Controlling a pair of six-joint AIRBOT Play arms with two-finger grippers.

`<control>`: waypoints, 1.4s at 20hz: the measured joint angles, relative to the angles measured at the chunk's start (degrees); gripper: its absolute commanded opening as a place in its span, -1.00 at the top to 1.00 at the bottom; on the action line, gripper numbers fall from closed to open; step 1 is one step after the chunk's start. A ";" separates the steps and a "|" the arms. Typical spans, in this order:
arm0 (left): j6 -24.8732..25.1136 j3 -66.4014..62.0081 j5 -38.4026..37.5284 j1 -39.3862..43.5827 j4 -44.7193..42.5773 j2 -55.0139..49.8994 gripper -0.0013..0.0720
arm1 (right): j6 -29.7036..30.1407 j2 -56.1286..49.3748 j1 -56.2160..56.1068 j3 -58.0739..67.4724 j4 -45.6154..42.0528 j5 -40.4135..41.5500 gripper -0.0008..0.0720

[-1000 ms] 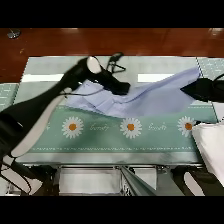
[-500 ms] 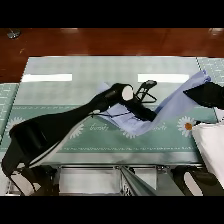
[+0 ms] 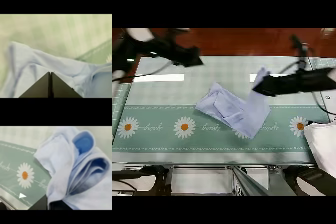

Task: Fold the shirts.

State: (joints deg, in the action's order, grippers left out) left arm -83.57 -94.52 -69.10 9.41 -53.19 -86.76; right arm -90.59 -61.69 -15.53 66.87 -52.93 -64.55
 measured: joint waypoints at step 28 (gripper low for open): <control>6.43 48.17 7.74 -5.62 -1.29 37.35 0.88 | -23.02 7.69 -1.75 -40.26 -2.16 30.10 -0.76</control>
State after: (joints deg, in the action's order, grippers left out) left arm -77.14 -46.35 -61.36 3.79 -54.48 -49.41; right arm -113.60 -54.00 -17.28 26.61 -55.09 -34.46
